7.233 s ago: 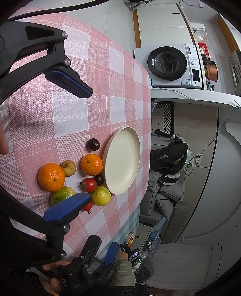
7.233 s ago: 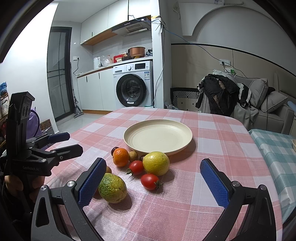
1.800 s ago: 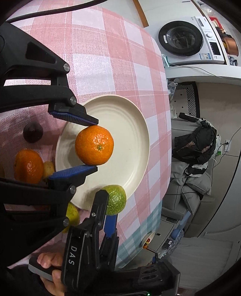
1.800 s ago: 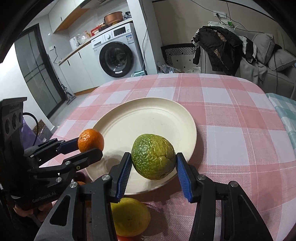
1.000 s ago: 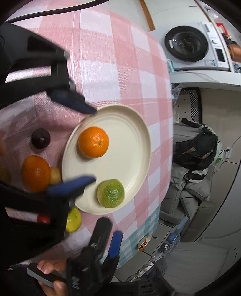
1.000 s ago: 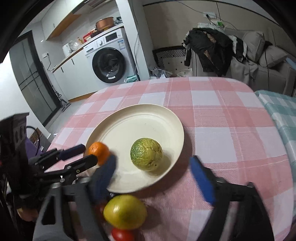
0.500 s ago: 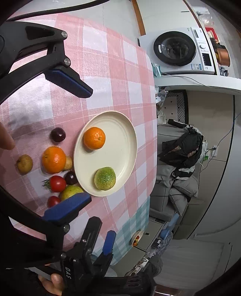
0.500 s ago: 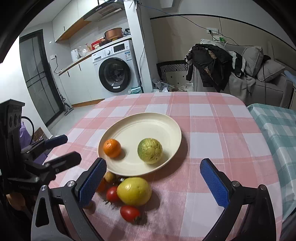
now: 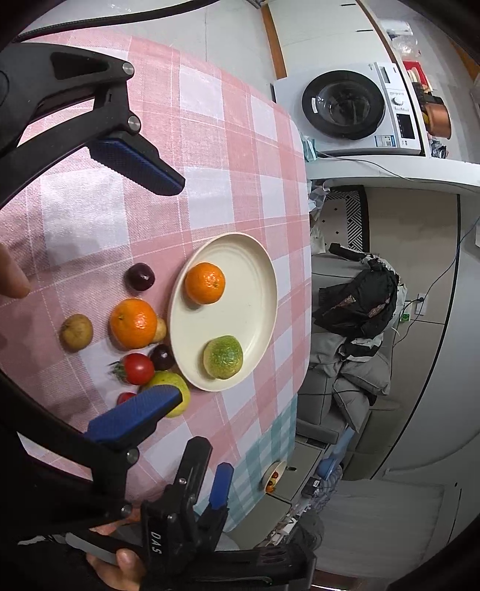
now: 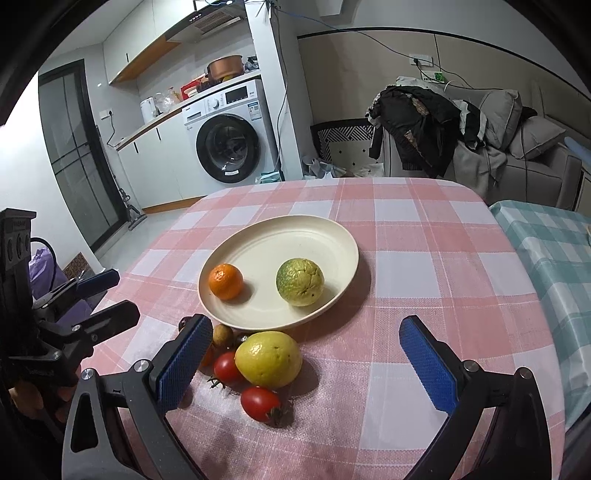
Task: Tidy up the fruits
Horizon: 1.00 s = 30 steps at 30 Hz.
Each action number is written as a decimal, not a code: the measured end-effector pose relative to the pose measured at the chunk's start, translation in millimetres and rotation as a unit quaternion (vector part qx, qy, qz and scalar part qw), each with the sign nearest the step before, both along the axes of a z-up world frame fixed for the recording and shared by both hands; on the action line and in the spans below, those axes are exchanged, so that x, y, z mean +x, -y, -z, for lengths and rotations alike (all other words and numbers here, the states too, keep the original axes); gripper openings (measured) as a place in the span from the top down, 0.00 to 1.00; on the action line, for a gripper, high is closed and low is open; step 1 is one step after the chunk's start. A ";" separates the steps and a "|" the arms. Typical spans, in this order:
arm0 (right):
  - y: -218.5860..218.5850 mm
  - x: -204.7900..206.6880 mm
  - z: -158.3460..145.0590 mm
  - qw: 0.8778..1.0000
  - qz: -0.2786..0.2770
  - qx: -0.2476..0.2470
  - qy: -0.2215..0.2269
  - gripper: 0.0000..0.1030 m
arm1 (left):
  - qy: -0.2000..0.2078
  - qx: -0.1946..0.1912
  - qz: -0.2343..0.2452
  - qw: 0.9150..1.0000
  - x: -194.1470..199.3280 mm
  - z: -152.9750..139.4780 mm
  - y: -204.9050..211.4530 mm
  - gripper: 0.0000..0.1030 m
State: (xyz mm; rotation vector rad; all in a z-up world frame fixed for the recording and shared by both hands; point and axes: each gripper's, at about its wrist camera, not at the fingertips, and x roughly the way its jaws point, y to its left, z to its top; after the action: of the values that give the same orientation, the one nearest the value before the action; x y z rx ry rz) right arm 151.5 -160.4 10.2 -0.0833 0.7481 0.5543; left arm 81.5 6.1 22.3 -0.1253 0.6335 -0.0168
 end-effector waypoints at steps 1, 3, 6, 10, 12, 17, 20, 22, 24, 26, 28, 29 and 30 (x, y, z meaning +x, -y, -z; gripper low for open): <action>0.5 -1.2 0.7 1.000 0.000 -0.001 -0.002 0.00 | -0.002 0.002 0.000 1.000 -2.1 1.3 0.4 0.01; -0.3 -3.2 3.3 1.000 -0.004 -0.001 -0.006 0.00 | -0.004 0.004 0.002 1.000 -3.8 4.4 -0.3 0.01; -3.6 -6.4 8.1 1.000 -0.008 -0.010 -0.011 0.00 | -0.010 0.006 0.005 1.000 -6.8 8.2 0.4 0.01; -6.8 -11.3 13.5 1.000 -0.009 -0.023 -0.014 0.00 | -0.016 0.007 0.010 1.000 -11.2 12.7 2.2 0.01; -7.1 -13.0 16.5 0.999 -0.008 -0.028 -0.016 0.00 | -0.018 0.007 0.009 1.000 -11.5 15.0 2.6 0.01; -7.1 -14.9 23.2 0.999 -0.007 -0.035 -0.027 0.00 | -0.027 0.004 0.010 1.000 -12.4 21.8 3.4 0.01; -5.8 -15.7 25.5 0.999 -0.006 -0.033 -0.033 0.00 | -0.033 0.002 0.011 0.999 -13.2 26.6 3.7 0.01; -5.4 -16.1 27.3 0.999 -0.008 -0.034 -0.037 0.00 | -0.037 0.004 0.008 0.999 -13.5 30.3 3.6 0.01; -5.4 -17.8 28.5 0.999 -0.011 -0.038 -0.037 0.00 | -0.040 0.004 0.009 0.999 -13.6 33.0 3.1 0.01; -5.4 -19.0 30.2 0.998 -0.017 -0.039 -0.040 0.00 | -0.043 0.007 0.007 0.999 -13.8 34.5 2.6 0.01; -6.0 -19.8 32.0 0.998 -0.019 -0.044 -0.042 0.00 | -0.046 0.010 0.008 0.999 -13.5 35.7 2.0 0.01; -6.6 -20.0 33.0 0.998 -0.021 -0.046 -0.044 0.00 | -0.046 0.010 0.008 0.999 -13.6 36.0 1.4 0.01; -6.9 -20.2 33.8 0.998 -0.022 -0.049 -0.046 0.00 | -0.045 0.010 0.007 0.999 -14.4 35.7 0.9 0.01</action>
State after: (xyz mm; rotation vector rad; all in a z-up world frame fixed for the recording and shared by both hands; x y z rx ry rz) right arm 131.3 -153.5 -23.6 -0.1658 0.8649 0.5667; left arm 67.1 5.2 -13.4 -0.1026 0.7251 -0.0190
